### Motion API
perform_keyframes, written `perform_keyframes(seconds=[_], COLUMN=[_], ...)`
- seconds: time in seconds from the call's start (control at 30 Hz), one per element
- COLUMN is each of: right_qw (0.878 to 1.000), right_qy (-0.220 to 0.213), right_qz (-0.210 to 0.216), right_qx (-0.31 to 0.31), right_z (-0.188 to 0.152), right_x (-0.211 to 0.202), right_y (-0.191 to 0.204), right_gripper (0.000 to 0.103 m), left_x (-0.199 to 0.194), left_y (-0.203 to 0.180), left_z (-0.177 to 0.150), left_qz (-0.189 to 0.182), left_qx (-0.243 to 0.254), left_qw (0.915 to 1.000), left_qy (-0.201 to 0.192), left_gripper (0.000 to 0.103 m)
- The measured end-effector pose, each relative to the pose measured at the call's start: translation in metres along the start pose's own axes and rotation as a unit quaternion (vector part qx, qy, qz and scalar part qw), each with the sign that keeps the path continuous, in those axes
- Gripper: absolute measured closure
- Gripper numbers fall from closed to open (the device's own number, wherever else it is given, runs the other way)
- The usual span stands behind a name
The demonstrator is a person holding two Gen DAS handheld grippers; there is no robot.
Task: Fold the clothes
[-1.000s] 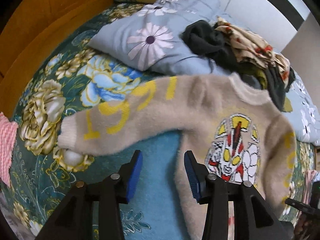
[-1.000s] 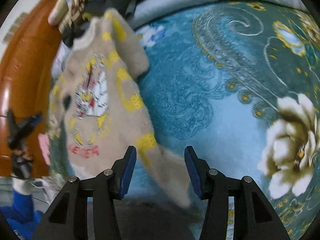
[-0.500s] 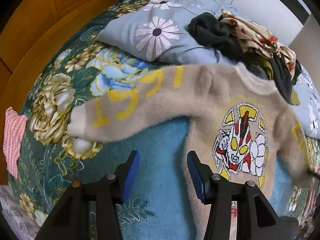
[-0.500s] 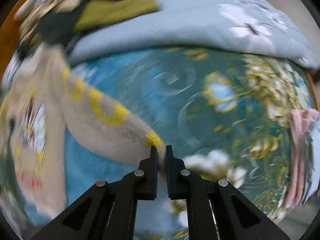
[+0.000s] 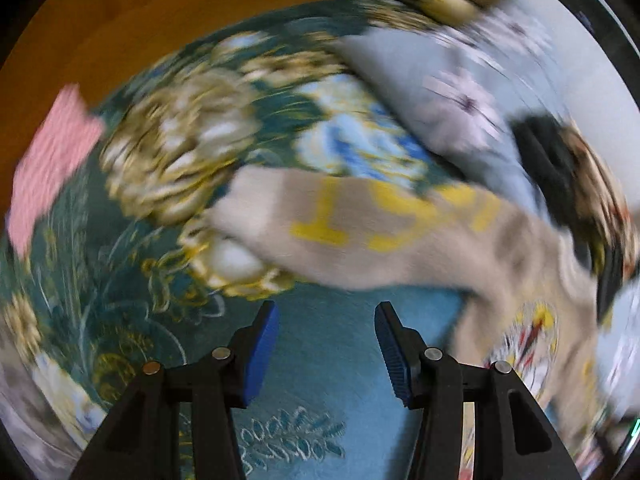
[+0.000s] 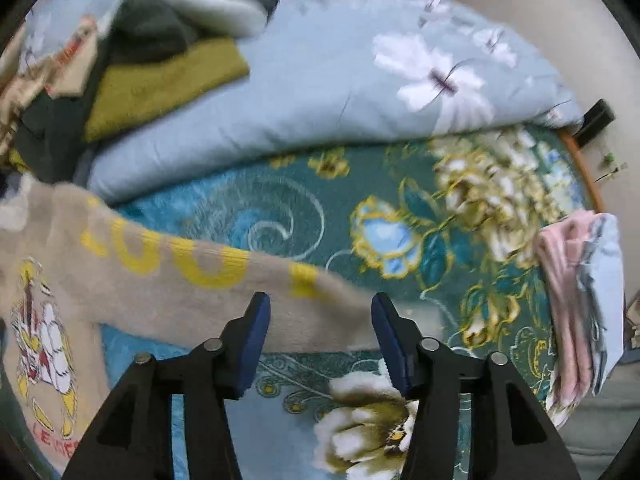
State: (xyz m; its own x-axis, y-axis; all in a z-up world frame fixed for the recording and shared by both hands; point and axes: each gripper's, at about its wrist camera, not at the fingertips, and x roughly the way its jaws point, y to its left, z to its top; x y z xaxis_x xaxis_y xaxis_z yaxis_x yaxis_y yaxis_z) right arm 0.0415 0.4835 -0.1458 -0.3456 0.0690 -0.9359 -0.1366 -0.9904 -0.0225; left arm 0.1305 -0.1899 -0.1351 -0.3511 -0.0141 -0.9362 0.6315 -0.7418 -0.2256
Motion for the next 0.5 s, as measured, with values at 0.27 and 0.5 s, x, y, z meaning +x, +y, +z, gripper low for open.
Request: perform_keyframes(seconds=[0.27,0.5], right_qw=[0.995,0.994], right_qy=[-0.019,-0.006], right_qz=[0.070,0.098], right_qx=[0.065,0.057], right_z=[-0.045,-0.063], right_x=[-0.049,-0.060], right_y=[0.026,0.071], right_gripper=[0.049,0.049], left_x=[0.059,0.087], left_y=[0.087,0.103], left_z=[0.005,0.019], left_qz=[-0.088,-0.117], left_qx=[-0.196,-0.263], left_qw=[0.9763,0.9577], left_qy=[0.027,0.004], left_gripper=[0.048,0.056])
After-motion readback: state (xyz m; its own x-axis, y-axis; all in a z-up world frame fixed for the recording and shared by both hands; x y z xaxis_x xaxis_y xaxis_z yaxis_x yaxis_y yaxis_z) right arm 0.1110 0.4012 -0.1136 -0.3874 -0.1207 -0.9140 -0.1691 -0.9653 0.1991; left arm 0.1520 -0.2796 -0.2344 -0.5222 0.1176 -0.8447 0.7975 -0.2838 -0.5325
